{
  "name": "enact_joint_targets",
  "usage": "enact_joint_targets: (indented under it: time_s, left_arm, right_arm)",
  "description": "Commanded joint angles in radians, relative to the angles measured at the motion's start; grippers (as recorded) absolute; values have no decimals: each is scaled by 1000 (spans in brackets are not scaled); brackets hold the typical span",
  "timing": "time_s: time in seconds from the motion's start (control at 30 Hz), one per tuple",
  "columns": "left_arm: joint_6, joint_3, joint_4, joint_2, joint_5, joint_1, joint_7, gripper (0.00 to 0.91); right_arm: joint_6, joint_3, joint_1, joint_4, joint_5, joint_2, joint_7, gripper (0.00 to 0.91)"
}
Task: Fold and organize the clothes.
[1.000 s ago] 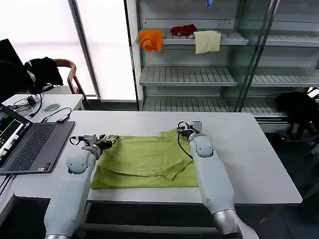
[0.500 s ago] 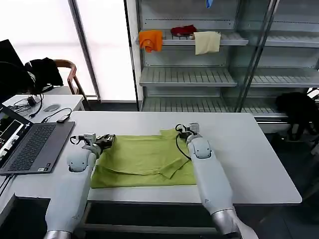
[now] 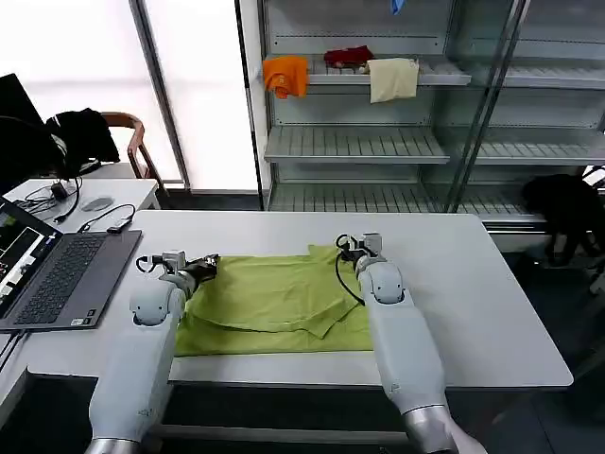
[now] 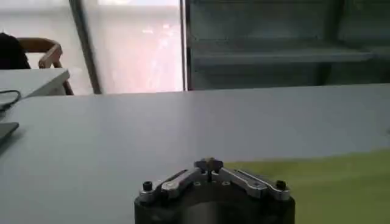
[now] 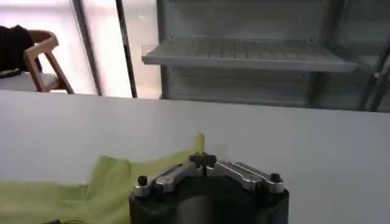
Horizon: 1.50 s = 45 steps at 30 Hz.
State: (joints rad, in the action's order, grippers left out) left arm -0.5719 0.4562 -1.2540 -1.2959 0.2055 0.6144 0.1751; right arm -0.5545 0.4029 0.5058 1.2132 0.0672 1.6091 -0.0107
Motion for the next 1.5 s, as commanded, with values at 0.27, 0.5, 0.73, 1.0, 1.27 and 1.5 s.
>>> enact_joint_targets:
  time_s: [0.27, 0.5, 0.73, 1.0, 1.27, 1.5]
  left_arm:
    - [-5, 29, -227, 35, 101, 125, -9, 0]
    - [-5, 57, -350, 72, 133, 257, 7, 0]
    - [1, 75, -436, 96, 141, 376, 20, 0]
    - [-5, 91, -523, 93, 130, 445, 22, 0]
    - [-5, 111, -552, 93, 130, 470, 20, 0]
    - [-5, 135, -559, 92, 143, 477, 7, 0]
  right_arm:
    - [-28, -30, 194, 356, 78, -55, 15, 0]
    - [-27, -24, 341, 469, 56, -86, -12, 0]
    - [-26, -8, 485, 559, 37, -97, -24, 0]
    - [-26, -7, 567, 635, 16, -105, -36, 0]
    - [-26, 0, 626, 703, 21, -116, -35, 0]
    - [-27, 15, 638, 747, 60, -124, -10, 0]
